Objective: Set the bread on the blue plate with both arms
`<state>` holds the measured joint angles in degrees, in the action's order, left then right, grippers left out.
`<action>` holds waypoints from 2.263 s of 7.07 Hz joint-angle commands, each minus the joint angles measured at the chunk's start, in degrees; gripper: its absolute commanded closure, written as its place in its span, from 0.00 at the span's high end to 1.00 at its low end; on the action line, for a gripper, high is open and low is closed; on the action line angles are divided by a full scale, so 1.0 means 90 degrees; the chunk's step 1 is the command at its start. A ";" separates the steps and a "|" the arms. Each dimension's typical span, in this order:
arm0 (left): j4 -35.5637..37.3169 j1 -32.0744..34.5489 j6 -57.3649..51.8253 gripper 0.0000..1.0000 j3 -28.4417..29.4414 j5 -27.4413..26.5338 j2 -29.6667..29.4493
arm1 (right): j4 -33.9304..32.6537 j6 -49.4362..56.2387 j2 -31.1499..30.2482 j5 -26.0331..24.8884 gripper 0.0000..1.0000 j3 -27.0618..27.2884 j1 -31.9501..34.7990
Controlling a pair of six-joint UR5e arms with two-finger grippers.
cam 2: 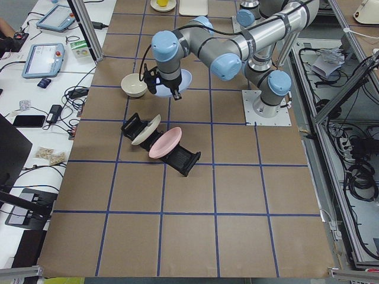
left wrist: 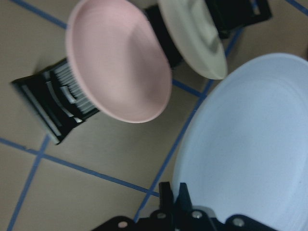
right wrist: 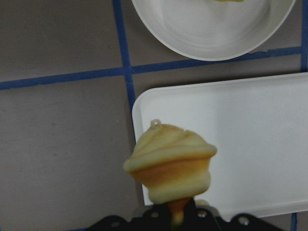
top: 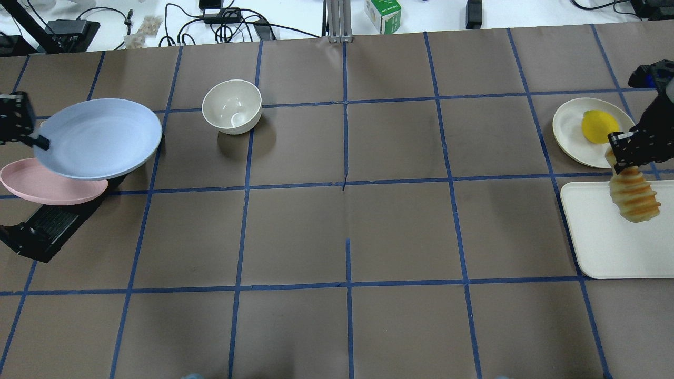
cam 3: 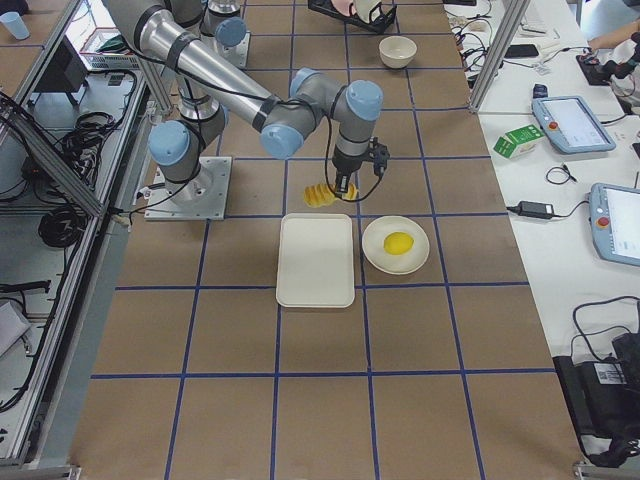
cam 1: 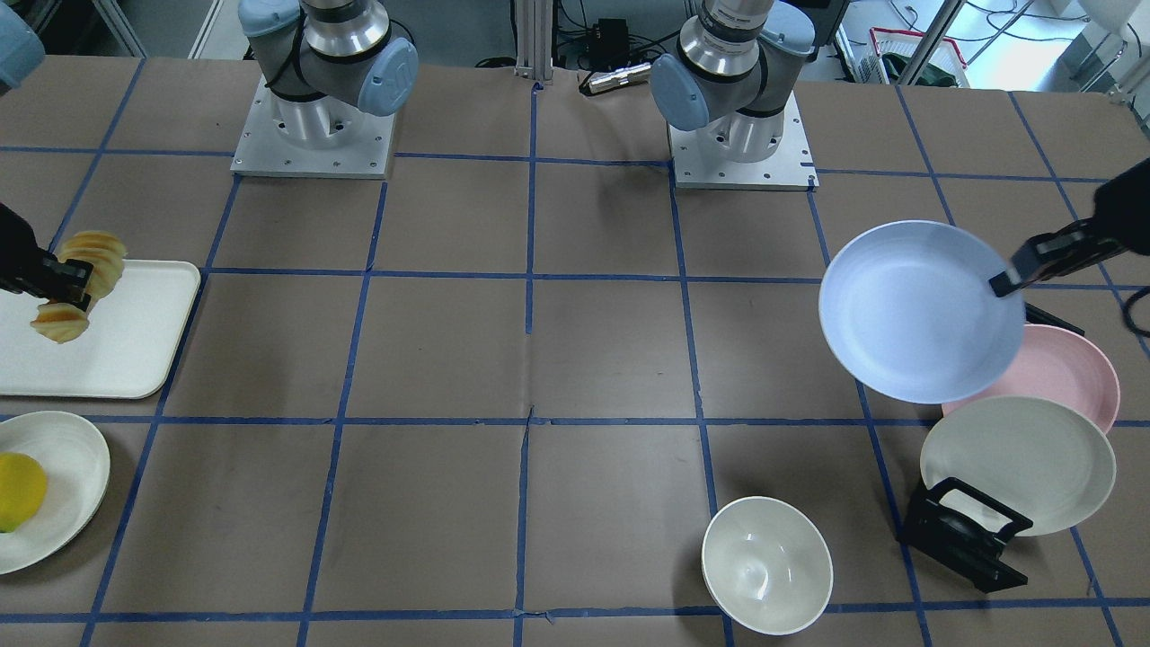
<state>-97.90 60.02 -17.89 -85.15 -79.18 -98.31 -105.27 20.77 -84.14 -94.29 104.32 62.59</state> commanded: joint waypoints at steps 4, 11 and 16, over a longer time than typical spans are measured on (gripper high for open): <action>0.4348 0.2703 0.1679 0.00 -0.2219 0.1052 -0.0675 | 0.0231 -0.1046 -0.0134 0.0964 0.00 -0.0068 0.1159; 0.6199 0.3614 0.2681 0.00 -0.2815 0.1874 -0.1937 | -0.0697 -0.4142 0.0810 0.0926 0.00 -0.0680 0.3990; 0.5843 0.3575 0.2602 1.00 -0.2125 0.0494 -0.1393 | -0.1662 -0.5462 0.2082 0.0964 0.00 -0.1151 0.4939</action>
<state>-42.49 92.23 5.53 -107.35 -68.19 -113.17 -118.24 -26.78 -67.36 -85.68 94.60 105.56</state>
